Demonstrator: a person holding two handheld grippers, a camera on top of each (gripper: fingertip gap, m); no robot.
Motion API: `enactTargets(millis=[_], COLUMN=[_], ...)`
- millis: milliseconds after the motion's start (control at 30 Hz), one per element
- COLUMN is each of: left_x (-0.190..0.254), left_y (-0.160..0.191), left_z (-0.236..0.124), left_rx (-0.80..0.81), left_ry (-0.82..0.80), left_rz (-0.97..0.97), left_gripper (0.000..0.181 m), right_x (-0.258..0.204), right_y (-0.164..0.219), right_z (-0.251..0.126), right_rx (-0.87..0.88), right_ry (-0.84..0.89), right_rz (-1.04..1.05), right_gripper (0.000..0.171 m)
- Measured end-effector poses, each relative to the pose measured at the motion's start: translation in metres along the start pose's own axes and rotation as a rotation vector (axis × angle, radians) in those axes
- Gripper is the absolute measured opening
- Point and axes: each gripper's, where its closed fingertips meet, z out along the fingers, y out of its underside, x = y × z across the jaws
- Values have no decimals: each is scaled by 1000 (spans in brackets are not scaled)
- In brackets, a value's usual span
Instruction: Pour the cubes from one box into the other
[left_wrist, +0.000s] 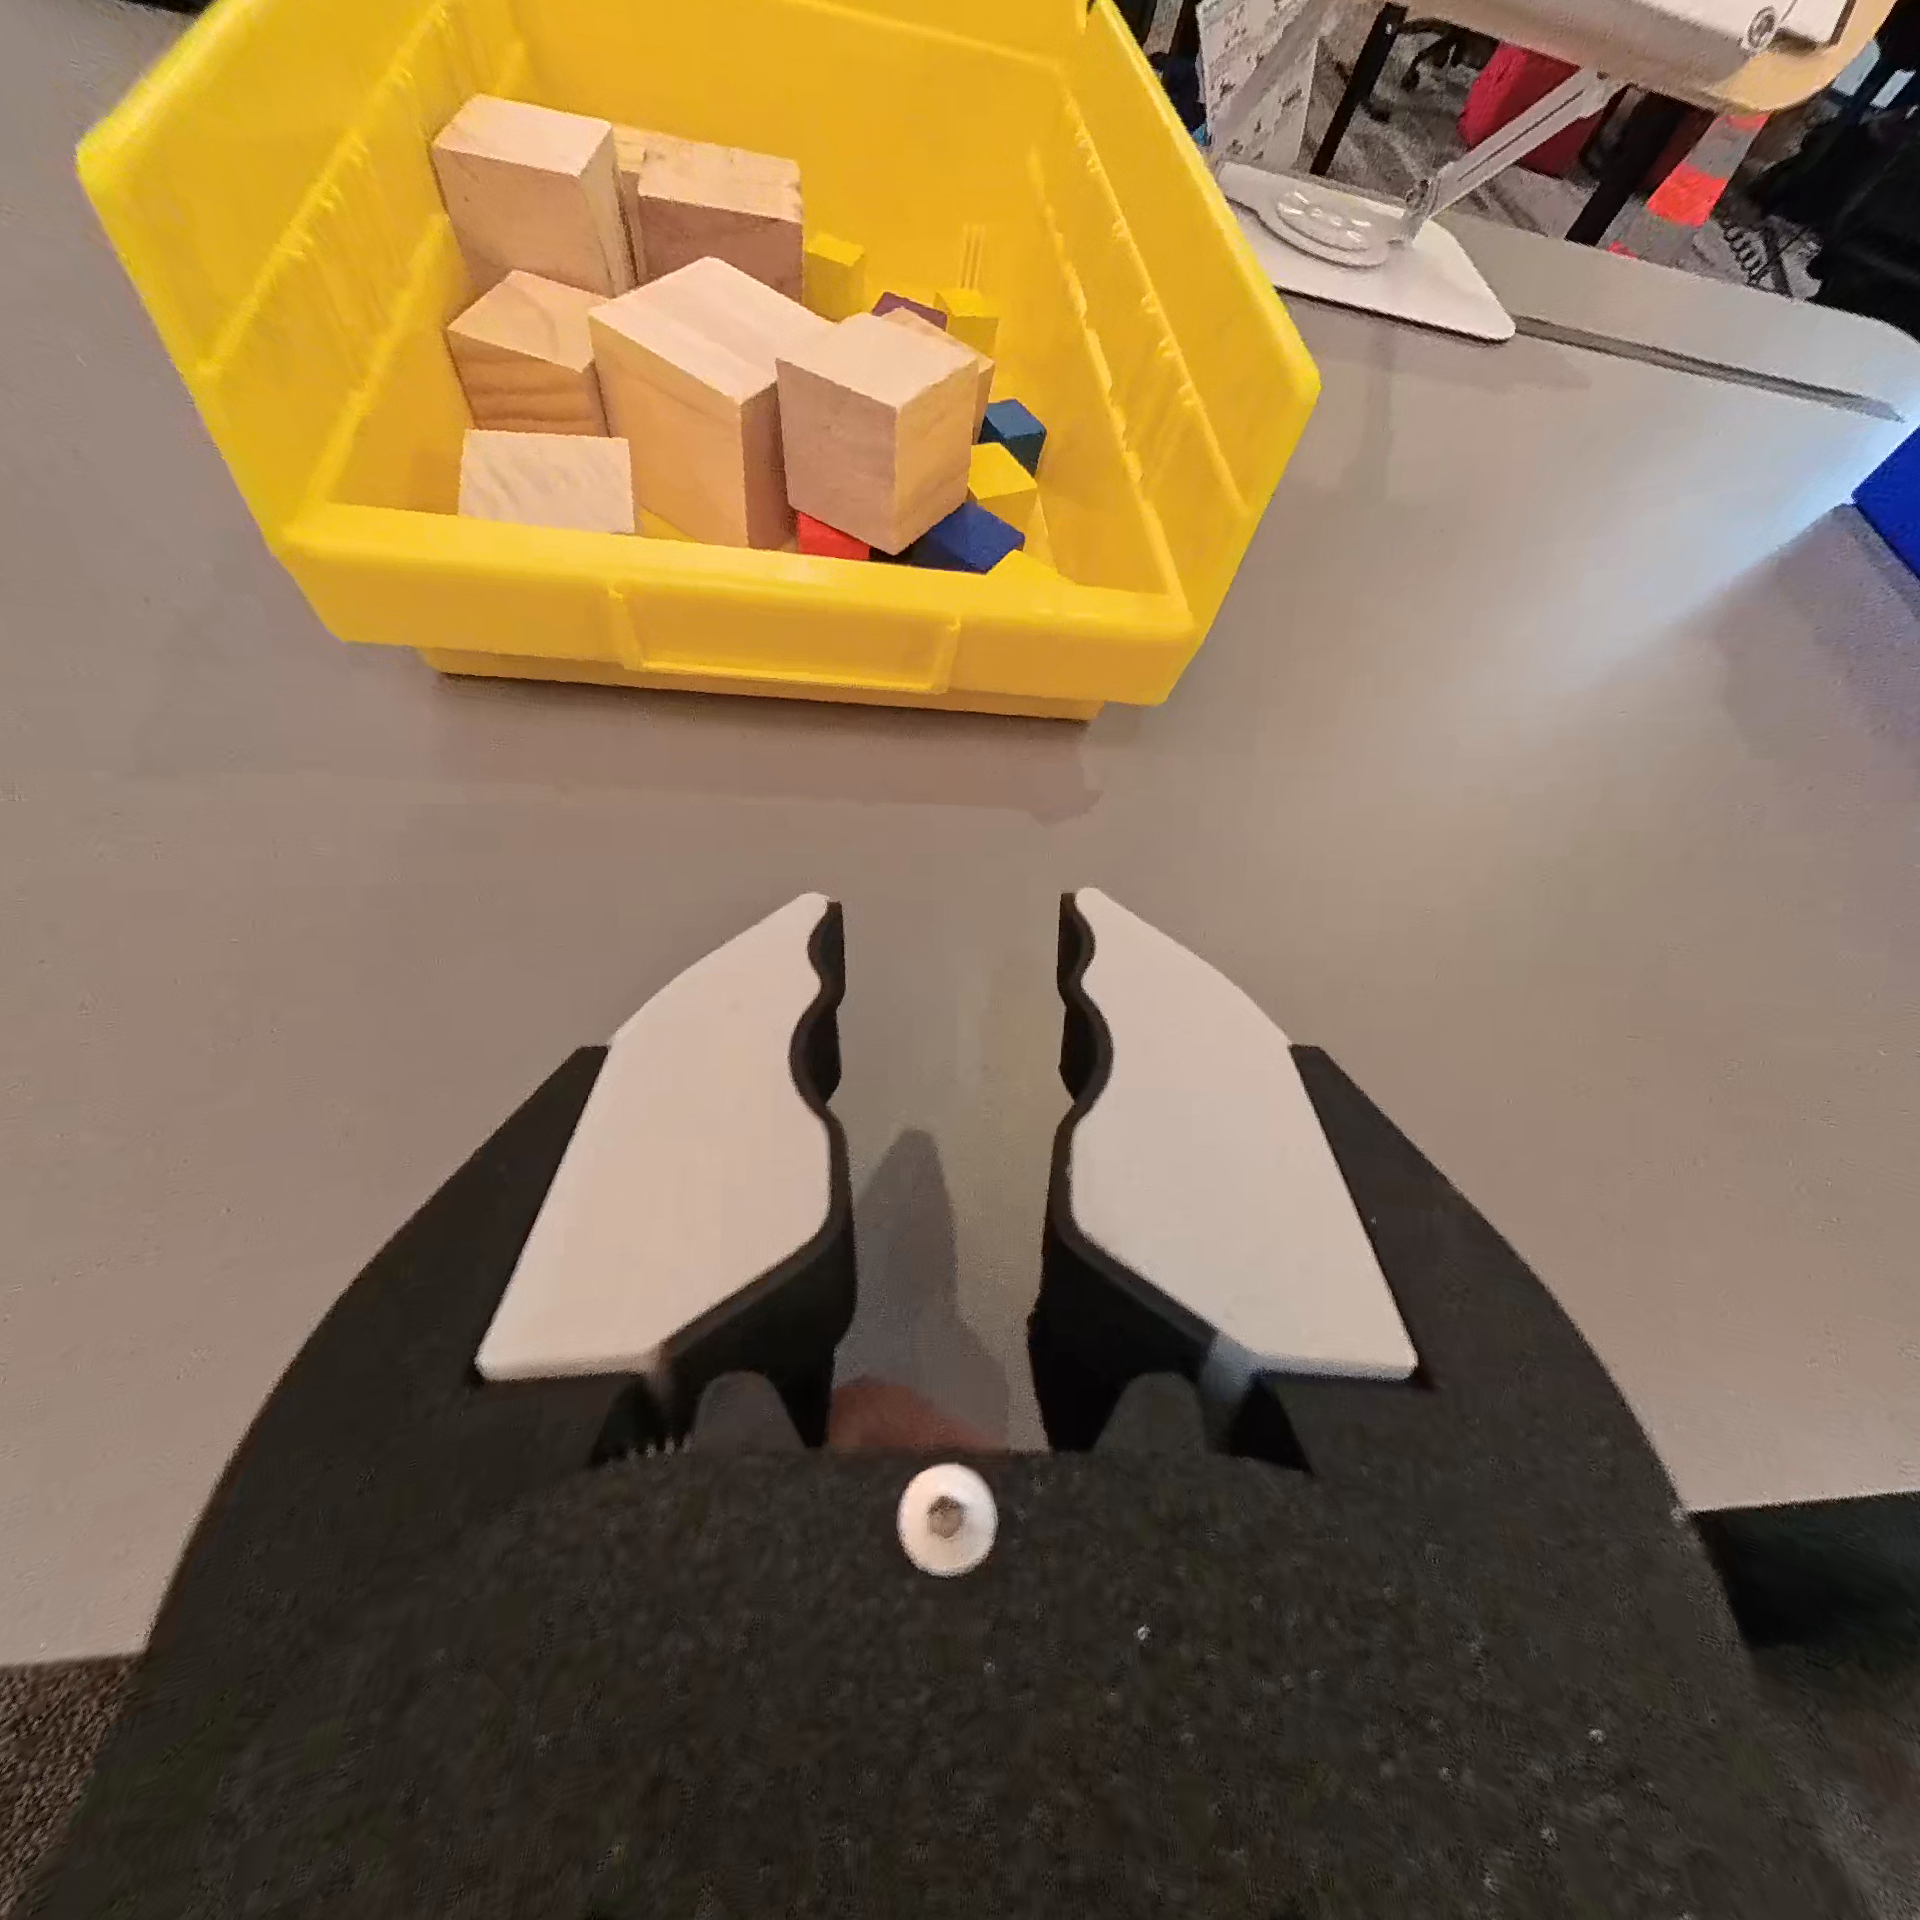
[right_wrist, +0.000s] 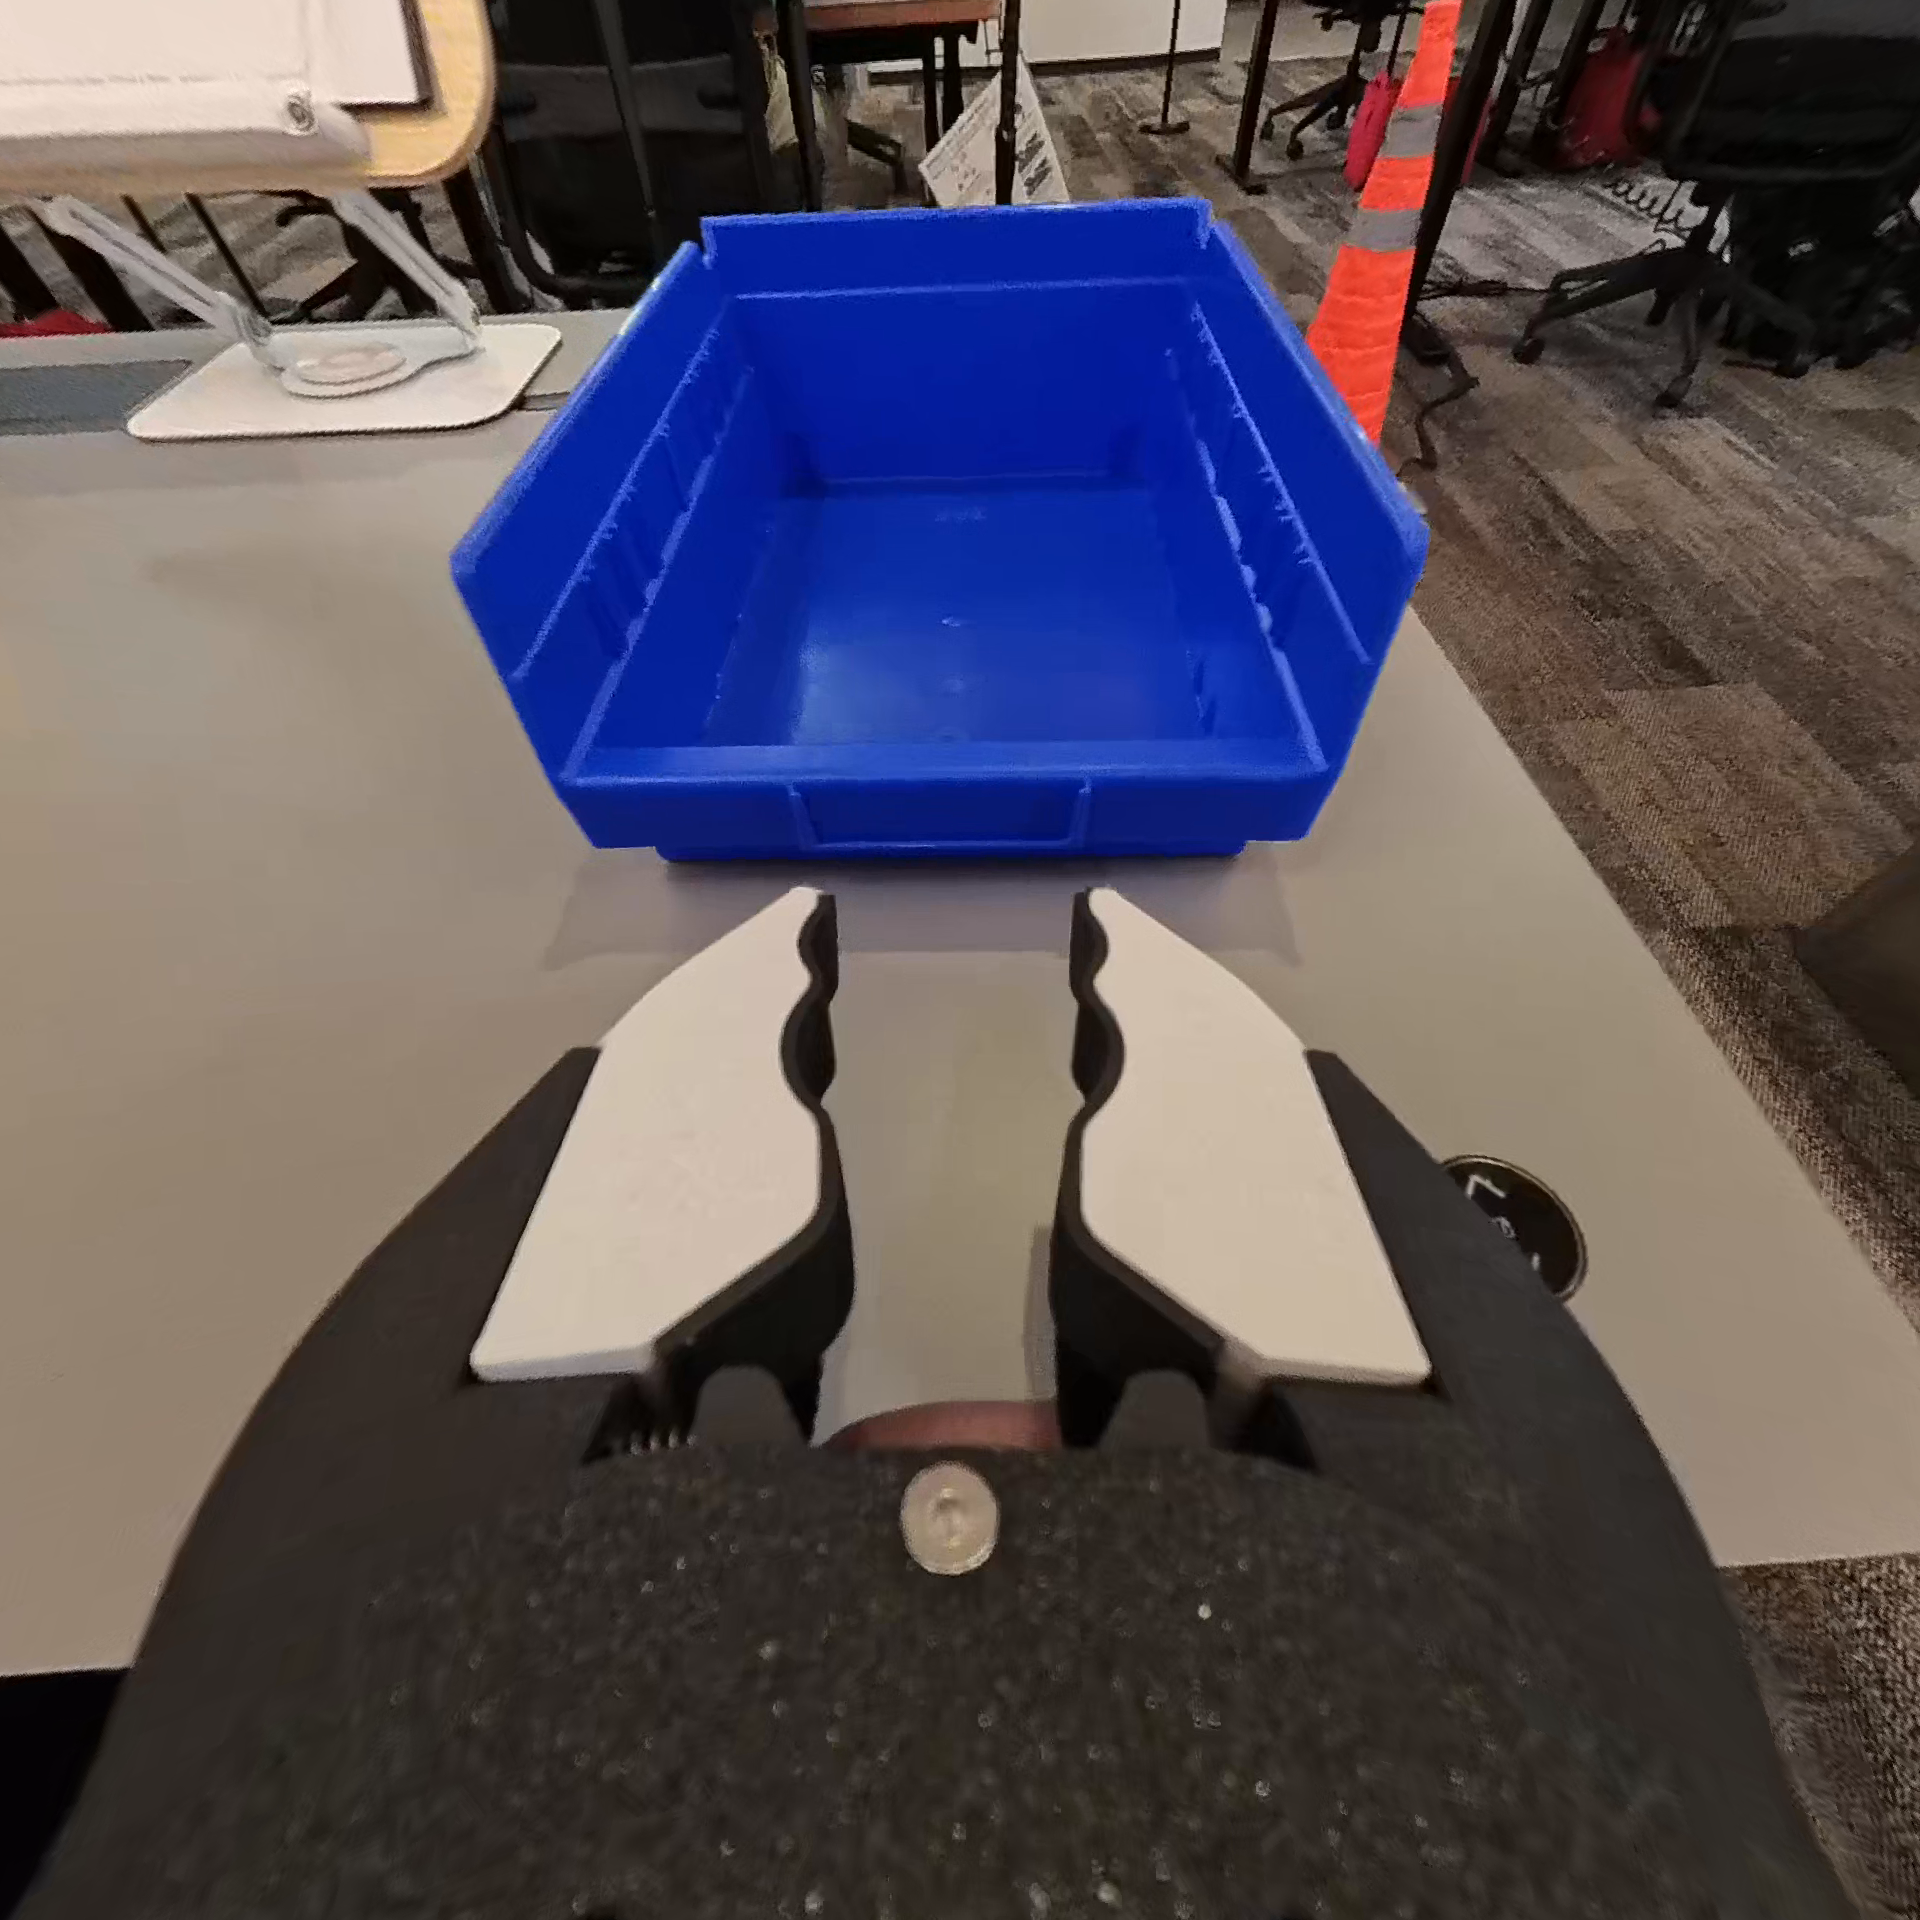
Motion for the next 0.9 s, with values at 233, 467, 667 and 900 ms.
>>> enactTargets(millis=[233,467,667,900], left_x=[-48,-136,-134,-92], left_y=[-28,-79,-82,-68], left_z=[-9,45,92,82], left_rx=[70,22,-14,-37], left_ry=[-170,-253,-147,-192], left_rz=[99,112,102,114], left_gripper=[39,51,3,3], right_x=[-25,-116,-294,-482], right_y=[2,11,26,-5], right_z=[1,1,-11,53], right_rx=[-8,-21,-69,-19], right_ry=[-37,-178,-531,-546], right_rz=[-40,-212,-247,-352], right_gripper=[42,41,42,51])
